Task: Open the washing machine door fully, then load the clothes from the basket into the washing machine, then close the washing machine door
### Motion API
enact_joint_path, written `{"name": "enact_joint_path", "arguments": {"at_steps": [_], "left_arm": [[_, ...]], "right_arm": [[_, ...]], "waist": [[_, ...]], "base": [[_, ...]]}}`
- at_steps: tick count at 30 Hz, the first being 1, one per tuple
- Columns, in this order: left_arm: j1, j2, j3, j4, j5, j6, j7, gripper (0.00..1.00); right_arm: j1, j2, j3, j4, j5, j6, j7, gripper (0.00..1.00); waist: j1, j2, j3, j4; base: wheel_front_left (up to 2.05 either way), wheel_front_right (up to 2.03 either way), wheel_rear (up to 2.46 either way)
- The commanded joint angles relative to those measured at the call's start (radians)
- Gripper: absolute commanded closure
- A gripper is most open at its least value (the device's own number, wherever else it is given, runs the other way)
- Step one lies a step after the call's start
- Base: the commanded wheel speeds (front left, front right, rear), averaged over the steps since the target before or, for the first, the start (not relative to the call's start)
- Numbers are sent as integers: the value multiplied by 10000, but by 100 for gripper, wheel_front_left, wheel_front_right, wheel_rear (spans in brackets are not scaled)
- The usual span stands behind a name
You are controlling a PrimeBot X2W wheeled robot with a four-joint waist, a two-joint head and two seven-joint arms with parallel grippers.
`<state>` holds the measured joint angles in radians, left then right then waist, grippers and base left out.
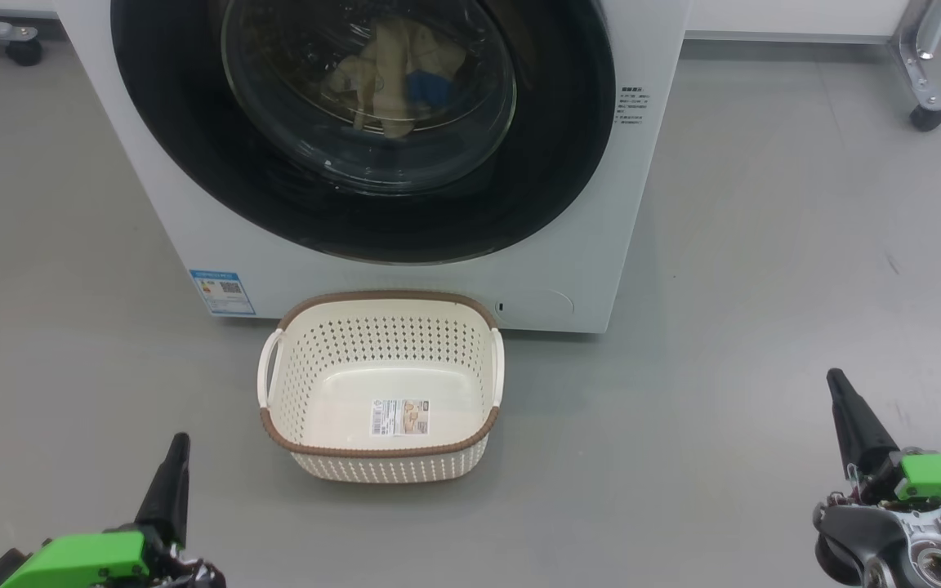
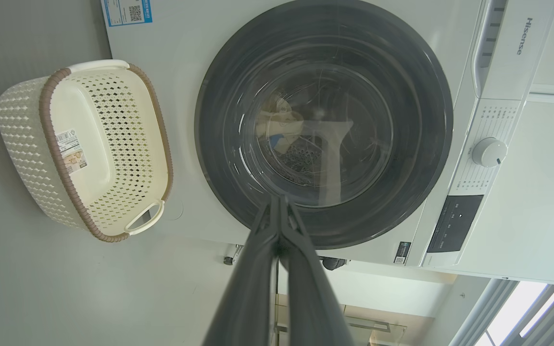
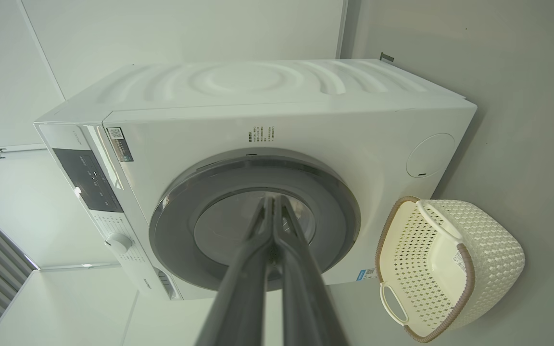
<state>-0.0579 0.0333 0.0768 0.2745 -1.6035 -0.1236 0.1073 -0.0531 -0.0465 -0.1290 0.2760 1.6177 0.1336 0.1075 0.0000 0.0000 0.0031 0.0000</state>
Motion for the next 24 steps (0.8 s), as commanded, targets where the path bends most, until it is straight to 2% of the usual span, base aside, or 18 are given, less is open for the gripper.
{"name": "enact_joint_path", "arguments": {"at_steps": [1, 24], "left_arm": [[-501, 169, 366, -295, -54, -71, 57, 100], [-501, 169, 366, -295, -54, -71, 56, 100]], "right_arm": [[-549, -42, 147, -313, -95, -29, 61, 100], [-549, -40, 145, -312, -97, -29, 63, 100]], "waist": [[0, 0, 0, 0], [0, 0, 0, 0]], "base": [[0, 0, 0], [0, 0, 0]]}}
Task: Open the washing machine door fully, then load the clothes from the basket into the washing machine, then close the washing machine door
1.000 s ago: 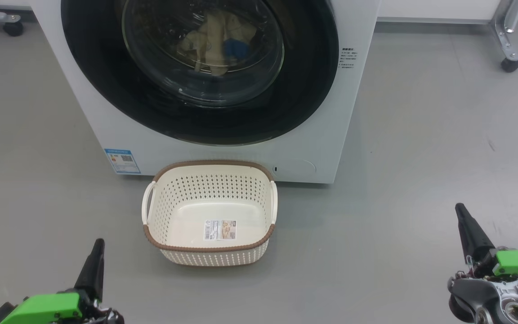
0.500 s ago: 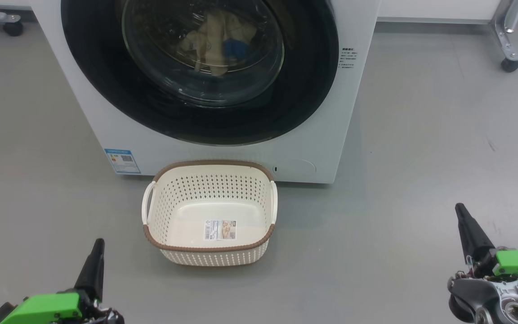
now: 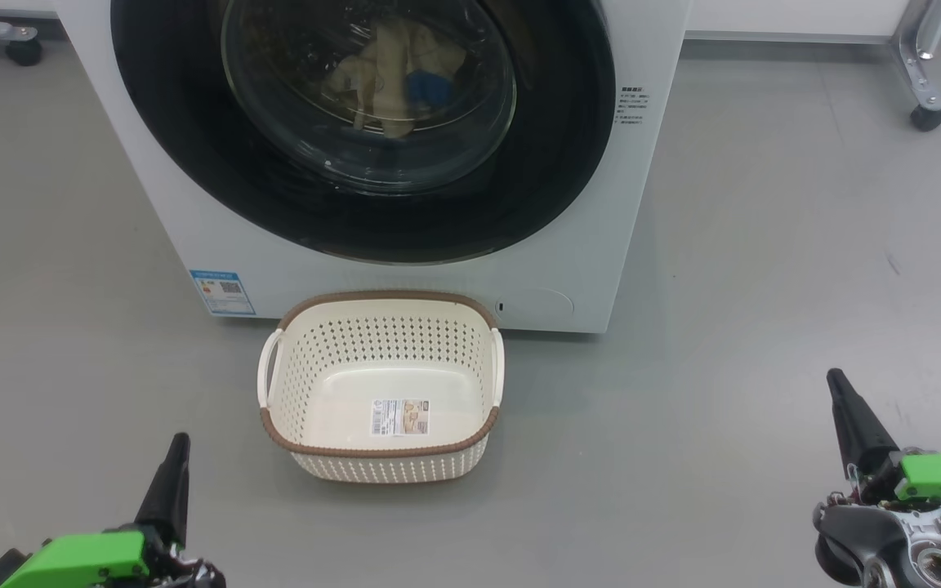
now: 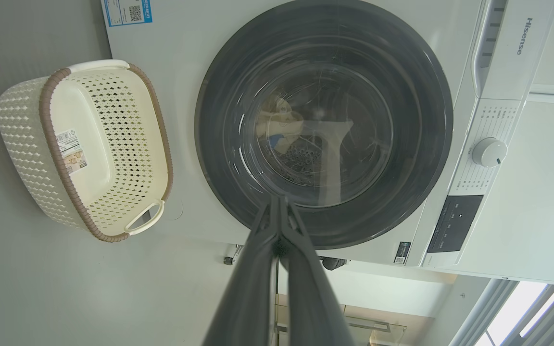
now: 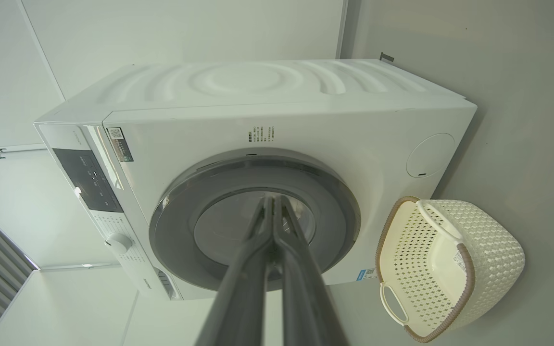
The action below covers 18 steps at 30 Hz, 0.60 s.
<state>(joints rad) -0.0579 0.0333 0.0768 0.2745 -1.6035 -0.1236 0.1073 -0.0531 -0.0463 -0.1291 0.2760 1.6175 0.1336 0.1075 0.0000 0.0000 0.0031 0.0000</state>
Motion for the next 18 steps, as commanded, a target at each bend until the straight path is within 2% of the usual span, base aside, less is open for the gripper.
{"name": "enact_joint_path", "arguments": {"at_steps": [1, 18], "left_arm": [[-501, 169, 366, -295, -54, -71, 56, 100], [-501, 169, 366, -295, -54, -71, 56, 100]], "right_arm": [[-549, -42, 146, -312, -95, -29, 63, 100], [-549, -41, 145, -312, -96, -29, 64, 100]], "waist": [[0, 0, 0, 0], [0, 0, 0, 0]], "base": [[0, 0, 0], [0, 0, 0]]}}
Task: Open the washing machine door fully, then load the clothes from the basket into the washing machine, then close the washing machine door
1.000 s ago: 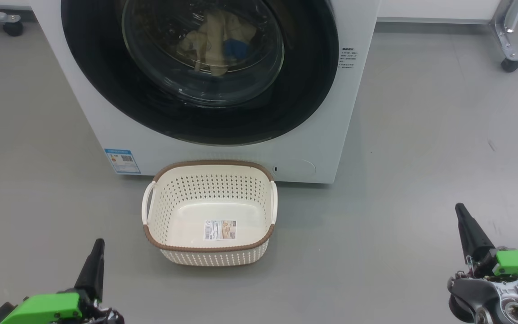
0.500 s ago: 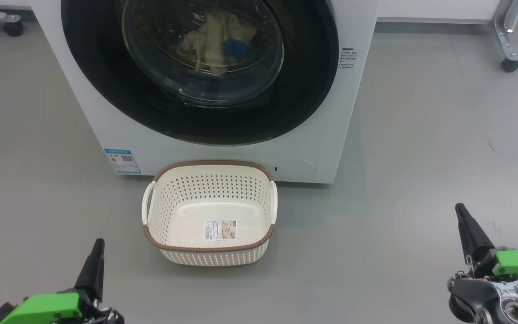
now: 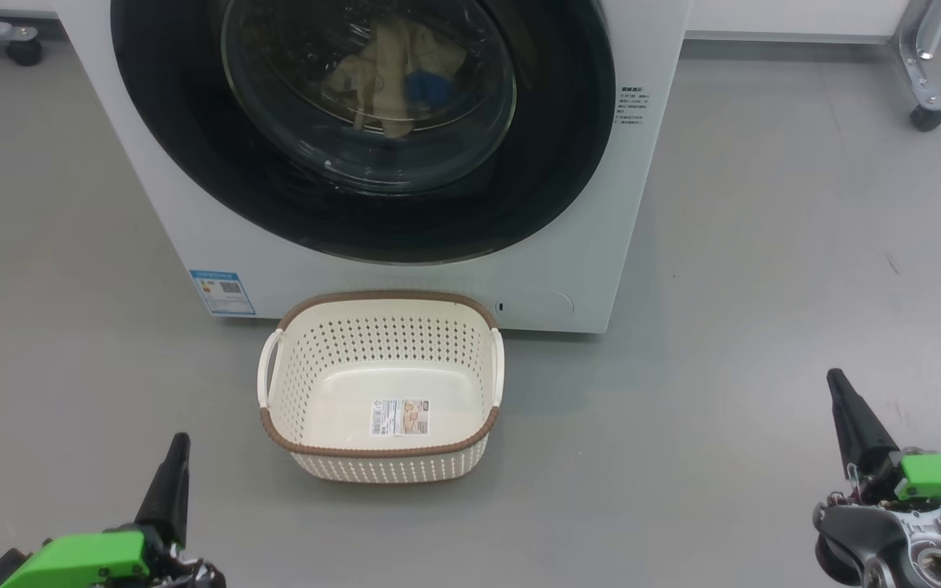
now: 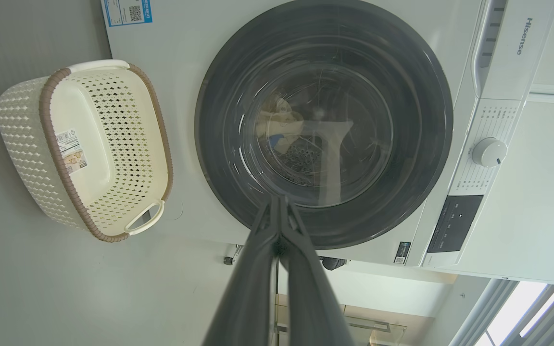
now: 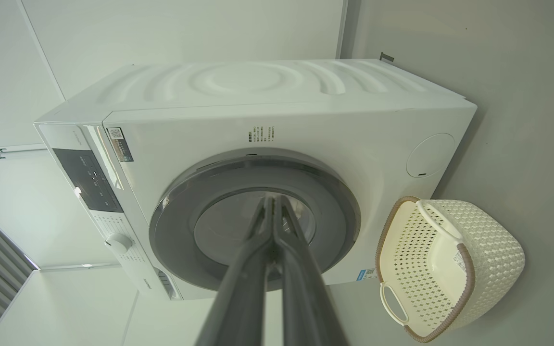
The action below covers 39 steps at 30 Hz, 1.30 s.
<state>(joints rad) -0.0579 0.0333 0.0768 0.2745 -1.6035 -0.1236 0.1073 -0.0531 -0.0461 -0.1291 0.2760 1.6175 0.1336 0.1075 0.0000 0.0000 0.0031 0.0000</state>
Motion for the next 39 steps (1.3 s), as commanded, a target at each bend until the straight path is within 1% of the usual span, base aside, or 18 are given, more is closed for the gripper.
{"name": "enact_joint_path", "arguments": {"at_steps": [1, 39], "left_arm": [[-501, 169, 366, -295, -54, -71, 56, 100], [-501, 169, 366, -295, -54, -71, 56, 100]], "right_arm": [[-549, -43, 145, -312, -96, -29, 64, 100], [-550, -42, 143, -312, -98, -29, 65, 100]], "waist": [[0, 0, 0, 0], [0, 0, 0, 0]], "base": [[0, 0, 0], [0, 0, 0]]}}
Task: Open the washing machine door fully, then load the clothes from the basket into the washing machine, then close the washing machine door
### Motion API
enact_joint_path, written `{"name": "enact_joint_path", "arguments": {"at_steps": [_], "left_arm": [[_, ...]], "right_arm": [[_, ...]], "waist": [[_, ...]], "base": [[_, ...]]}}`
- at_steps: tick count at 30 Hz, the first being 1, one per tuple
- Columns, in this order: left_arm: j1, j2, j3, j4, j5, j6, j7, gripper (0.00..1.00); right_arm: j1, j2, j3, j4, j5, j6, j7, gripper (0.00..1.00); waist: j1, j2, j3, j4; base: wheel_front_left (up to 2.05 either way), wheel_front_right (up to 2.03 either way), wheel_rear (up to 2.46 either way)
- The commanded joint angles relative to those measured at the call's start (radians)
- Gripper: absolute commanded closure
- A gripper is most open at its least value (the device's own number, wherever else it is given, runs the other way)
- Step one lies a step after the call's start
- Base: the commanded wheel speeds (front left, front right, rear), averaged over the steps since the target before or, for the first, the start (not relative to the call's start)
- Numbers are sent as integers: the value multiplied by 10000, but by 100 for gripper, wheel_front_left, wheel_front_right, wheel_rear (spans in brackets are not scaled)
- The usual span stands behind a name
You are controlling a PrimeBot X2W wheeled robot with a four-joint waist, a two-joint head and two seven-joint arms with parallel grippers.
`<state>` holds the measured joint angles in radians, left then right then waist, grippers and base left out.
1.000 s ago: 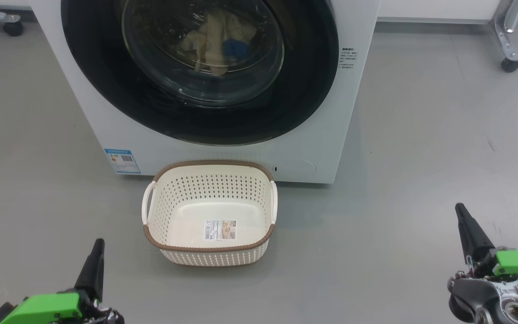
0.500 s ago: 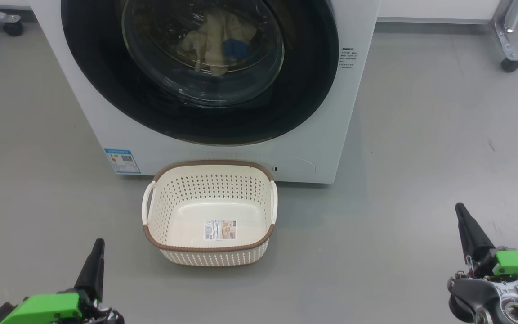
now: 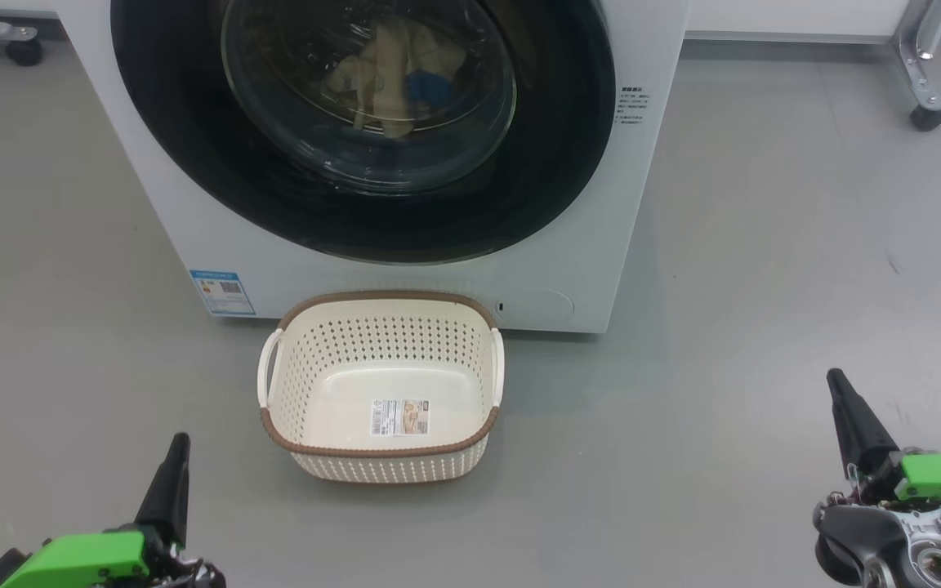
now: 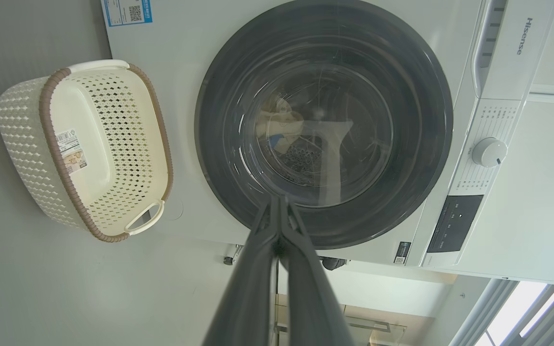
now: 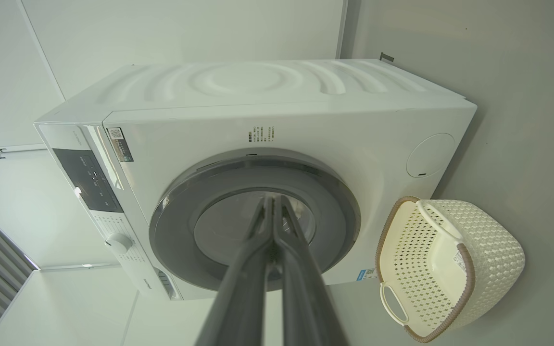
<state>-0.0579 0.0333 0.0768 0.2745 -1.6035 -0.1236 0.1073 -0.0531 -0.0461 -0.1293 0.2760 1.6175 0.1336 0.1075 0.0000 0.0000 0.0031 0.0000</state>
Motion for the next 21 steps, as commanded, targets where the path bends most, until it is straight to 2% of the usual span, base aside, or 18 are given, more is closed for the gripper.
{"name": "enact_joint_path", "arguments": {"at_steps": [1, 21], "left_arm": [[-501, 169, 366, -295, -54, -71, 56, 100], [-501, 169, 366, -295, -54, -71, 56, 100]], "right_arm": [[-550, -42, 145, -312, -98, -29, 65, 100], [-550, -42, 145, -312, -98, -29, 66, 100]], "waist": [[0, 0, 0, 0], [0, 0, 0, 0]], "base": [[0, 0, 0], [0, 0, 0]]}}
